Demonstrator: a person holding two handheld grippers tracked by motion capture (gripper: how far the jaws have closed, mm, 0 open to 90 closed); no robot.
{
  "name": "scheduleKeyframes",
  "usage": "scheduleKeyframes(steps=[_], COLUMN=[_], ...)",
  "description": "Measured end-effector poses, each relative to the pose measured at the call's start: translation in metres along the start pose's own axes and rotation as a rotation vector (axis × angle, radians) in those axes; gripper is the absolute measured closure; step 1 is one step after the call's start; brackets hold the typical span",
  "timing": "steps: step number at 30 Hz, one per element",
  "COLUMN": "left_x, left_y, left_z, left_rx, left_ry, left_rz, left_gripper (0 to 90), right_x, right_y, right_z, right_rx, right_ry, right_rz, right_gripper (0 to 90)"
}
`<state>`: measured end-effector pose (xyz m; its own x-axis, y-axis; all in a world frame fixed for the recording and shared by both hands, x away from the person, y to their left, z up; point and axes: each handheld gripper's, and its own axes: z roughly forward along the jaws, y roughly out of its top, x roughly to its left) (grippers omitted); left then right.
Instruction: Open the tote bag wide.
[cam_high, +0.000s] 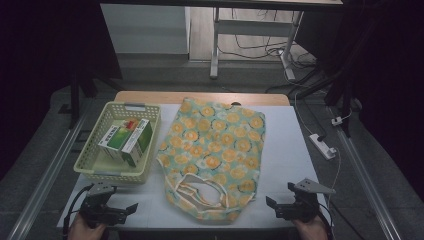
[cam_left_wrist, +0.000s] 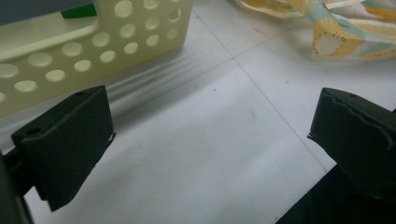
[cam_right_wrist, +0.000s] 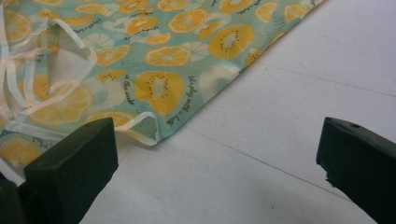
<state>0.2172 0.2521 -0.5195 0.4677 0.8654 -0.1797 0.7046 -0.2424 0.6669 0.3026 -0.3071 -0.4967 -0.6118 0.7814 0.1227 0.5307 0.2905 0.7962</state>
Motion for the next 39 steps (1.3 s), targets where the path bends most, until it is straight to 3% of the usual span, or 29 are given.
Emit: scheduleKeyframes(steps=[13, 19, 28, 39], left_x=[-0.001, -0.001, -0.001, -0.001], left_y=[-0.001, -0.001, -0.001, -0.001], left_z=[0.0, -0.001, -0.001, -0.001], left_rx=[-0.007, -0.007, -0.008, -0.007], left_ry=[0.004, 0.003, -0.002, -0.004], left_rz=[0.004, 0.007, 0.011, 0.007], left_gripper=[0.0, 0.0, 0.0, 0.0], right_x=[0.002, 0.01, 0.016, 0.039], right_y=[0.001, 0.005, 0.009, 0.02], right_z=[0.0, 0.001, 0.006, 0.017], right_rx=[0.011, 0.015, 0.002, 0.01], right_ry=[0.021, 0.05, 0.091, 0.152], right_rz=[-0.024, -0.068, -0.069, -0.159], right_gripper=[0.0, 0.0, 0.0, 0.0])
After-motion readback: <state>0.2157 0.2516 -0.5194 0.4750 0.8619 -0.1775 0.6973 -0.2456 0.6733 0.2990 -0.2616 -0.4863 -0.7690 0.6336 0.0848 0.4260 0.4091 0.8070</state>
